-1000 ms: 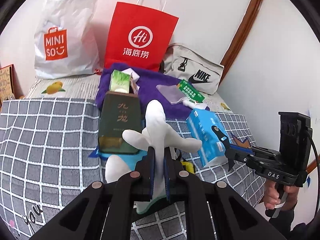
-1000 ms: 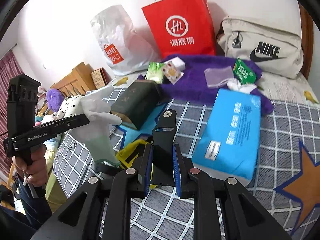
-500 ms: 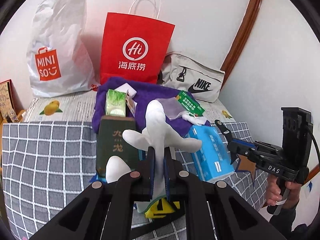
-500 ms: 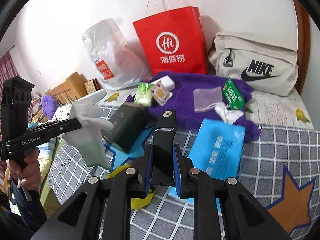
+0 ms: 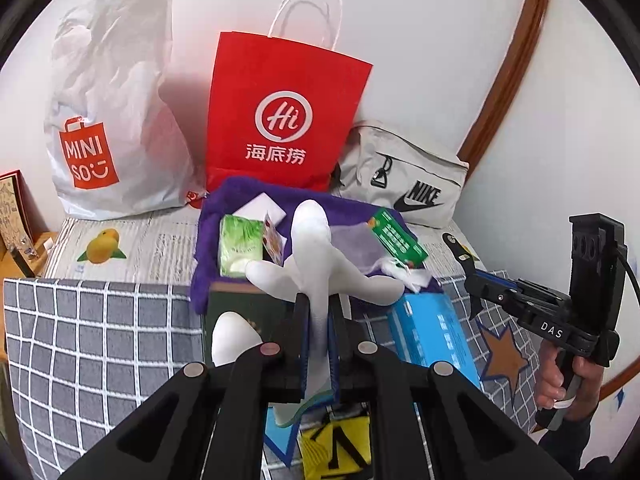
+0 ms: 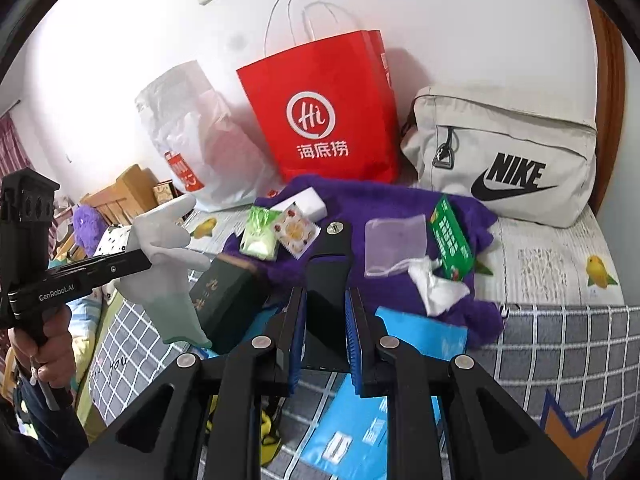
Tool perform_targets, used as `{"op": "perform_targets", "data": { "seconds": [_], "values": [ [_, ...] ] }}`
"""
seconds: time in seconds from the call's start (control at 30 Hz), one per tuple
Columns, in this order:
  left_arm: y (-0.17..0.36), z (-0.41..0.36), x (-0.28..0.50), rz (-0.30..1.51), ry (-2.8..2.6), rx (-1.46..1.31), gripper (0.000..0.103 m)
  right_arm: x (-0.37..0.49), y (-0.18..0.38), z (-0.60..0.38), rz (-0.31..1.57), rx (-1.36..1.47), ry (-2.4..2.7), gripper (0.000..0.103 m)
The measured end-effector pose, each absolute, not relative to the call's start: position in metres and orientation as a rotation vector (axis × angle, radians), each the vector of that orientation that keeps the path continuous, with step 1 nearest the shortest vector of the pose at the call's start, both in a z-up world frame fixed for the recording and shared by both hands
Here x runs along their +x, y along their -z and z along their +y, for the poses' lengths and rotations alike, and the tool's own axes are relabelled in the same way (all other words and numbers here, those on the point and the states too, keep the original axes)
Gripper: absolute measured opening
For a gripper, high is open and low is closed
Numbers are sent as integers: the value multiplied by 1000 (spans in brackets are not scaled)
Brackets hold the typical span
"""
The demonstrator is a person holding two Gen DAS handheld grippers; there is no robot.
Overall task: Organize soft objects
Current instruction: 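Carry the white glove to the purple towel with the left tool while the right tool carries the pouch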
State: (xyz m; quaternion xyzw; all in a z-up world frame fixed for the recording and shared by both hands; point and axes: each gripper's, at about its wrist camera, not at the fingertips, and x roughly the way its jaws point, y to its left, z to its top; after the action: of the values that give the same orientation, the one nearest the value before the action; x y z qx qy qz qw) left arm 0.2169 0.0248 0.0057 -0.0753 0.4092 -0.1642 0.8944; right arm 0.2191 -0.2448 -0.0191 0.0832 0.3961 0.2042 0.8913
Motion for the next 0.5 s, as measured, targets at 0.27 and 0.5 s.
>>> {"op": "perform_targets", "data": {
  "seconds": [0.27,0.5],
  "values": [
    [-4,25,250,857,333,-165,8,253,24,-244,836,160,-403,19],
    [-1,15,285,863,347,-171,9,286,35,-247,856,166,-399,19]
  ]
}}
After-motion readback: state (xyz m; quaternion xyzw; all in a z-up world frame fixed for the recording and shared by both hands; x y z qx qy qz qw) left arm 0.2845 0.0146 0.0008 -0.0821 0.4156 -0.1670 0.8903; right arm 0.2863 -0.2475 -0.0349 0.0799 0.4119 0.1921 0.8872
